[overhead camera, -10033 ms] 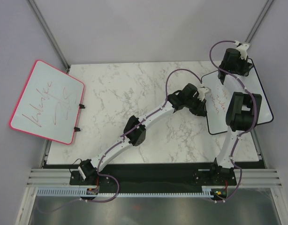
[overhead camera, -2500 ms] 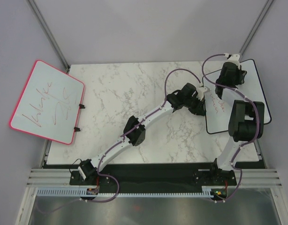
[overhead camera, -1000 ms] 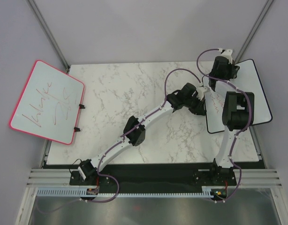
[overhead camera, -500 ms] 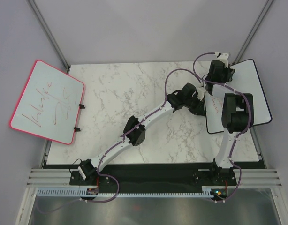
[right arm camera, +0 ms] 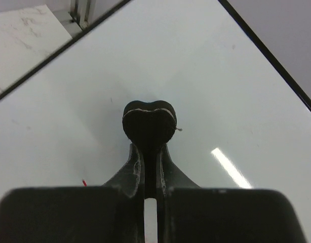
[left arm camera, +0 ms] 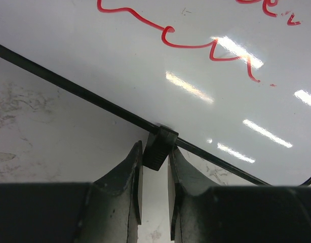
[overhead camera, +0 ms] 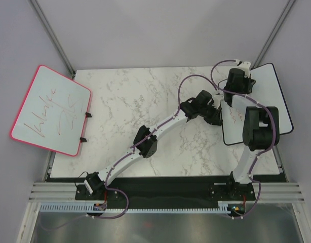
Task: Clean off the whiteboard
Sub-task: Erase the whiteboard at the whiteboard stand.
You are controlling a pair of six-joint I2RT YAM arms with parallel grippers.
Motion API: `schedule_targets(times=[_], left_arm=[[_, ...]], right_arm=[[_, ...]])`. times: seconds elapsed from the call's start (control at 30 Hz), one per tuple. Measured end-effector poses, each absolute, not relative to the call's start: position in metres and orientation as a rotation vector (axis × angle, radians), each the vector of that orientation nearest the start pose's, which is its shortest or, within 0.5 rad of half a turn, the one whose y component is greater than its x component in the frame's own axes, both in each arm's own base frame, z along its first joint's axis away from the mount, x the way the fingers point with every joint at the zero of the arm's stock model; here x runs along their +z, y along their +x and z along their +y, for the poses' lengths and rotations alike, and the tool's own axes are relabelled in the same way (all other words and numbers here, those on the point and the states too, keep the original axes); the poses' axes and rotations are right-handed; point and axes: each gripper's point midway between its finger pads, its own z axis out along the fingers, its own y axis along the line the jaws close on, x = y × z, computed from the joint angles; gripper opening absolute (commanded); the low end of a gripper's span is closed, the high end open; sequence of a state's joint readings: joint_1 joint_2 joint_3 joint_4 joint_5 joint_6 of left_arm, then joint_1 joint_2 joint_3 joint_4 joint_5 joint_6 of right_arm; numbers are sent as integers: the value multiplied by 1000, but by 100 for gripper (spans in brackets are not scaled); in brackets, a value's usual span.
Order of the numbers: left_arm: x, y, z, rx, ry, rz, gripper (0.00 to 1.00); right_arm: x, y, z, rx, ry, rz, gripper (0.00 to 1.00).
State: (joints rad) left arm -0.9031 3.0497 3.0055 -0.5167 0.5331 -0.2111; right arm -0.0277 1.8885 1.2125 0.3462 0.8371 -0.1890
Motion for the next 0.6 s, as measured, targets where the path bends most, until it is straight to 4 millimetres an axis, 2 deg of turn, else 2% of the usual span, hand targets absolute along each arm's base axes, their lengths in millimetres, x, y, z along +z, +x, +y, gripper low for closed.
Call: schedule_targets(times=[0.17, 0.27, 0.43, 0.5, 0.6], left_arm=[[35, 355, -606, -1190, 1092, 2020, 2], [35, 355, -606, -1190, 1092, 2020, 2], [35, 355, -606, -1190, 1091, 2021, 2], [35, 355, -606, -1190, 1092, 2021, 2], [35, 355, -606, -1190, 1091, 2021, 2]], right_arm=[[162, 530, -156, -935, 455, 1853, 0], [161, 544, -157, -928, 464, 1871, 0], [155, 537, -153, -887, 493, 1885, 0], [151, 525, -148, -854, 509, 1893, 0], [147, 496, -139, -790, 571, 1903, 0]])
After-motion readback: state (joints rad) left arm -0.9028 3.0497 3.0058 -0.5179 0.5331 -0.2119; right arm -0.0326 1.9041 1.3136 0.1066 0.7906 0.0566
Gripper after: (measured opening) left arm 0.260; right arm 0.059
